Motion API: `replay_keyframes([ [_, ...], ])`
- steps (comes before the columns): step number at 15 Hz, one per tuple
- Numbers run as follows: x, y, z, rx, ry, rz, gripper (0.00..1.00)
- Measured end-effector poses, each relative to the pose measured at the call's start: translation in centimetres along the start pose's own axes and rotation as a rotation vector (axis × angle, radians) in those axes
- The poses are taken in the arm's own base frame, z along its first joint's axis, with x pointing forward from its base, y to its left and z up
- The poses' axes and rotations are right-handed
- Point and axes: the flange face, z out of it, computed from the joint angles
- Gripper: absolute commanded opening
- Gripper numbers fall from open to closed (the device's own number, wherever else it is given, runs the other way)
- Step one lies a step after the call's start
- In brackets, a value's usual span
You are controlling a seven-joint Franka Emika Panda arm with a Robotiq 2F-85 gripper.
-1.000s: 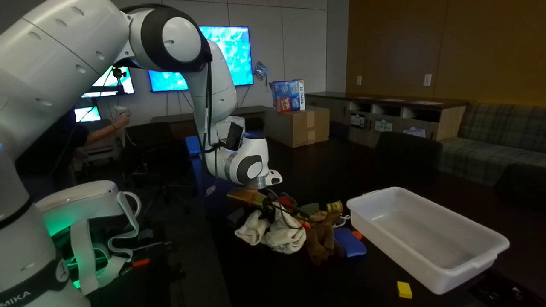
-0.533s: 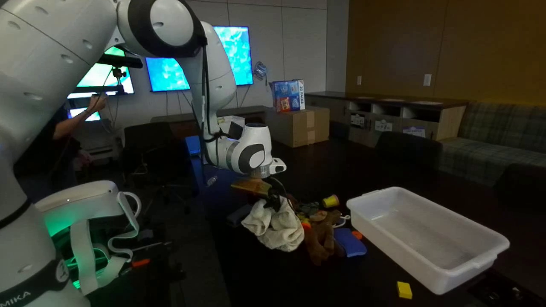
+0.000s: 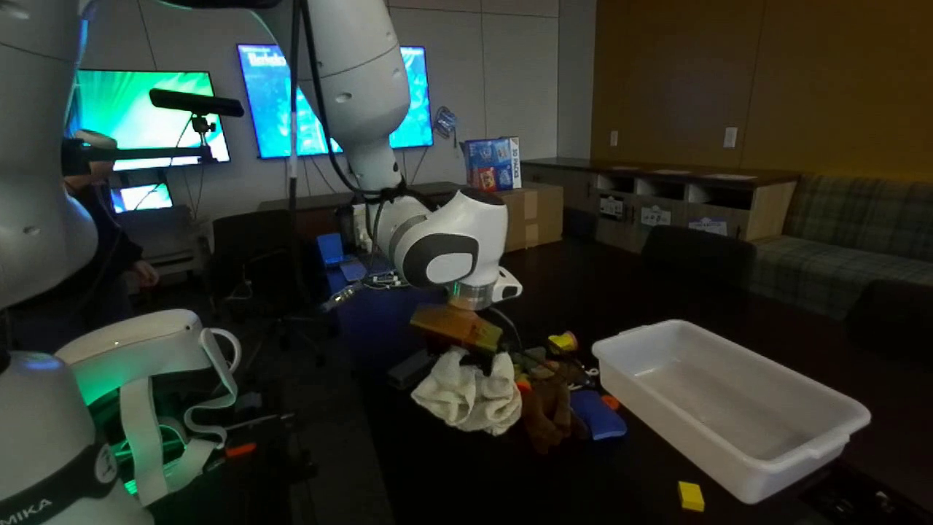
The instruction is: Use the white towel to push the objects to the left, then put the towel in the bowl
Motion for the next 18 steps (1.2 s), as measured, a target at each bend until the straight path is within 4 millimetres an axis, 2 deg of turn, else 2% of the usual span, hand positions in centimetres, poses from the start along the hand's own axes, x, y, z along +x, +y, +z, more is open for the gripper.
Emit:
replay_keyframes([
  [5,-10.1,7.8,-5.8,0.061,0.009,0.096,0.1],
  [9,-18.8,14.2,-12.2,-0.047,0.024,0.256,0.1],
  [11,-22.3,17.2,-15.0,-0.127,0.036,0.346,0.1],
  [13,-24.3,19.9,-17.1,-0.206,0.051,0.433,0.1],
  [14,-24.7,21.1,-17.7,-0.245,0.058,0.476,0.1],
  [16,-24.2,23.1,-17.8,-0.325,0.072,0.549,0.1],
  [18,-22.4,25.0,-16.8,-0.399,0.094,0.614,0.1],
])
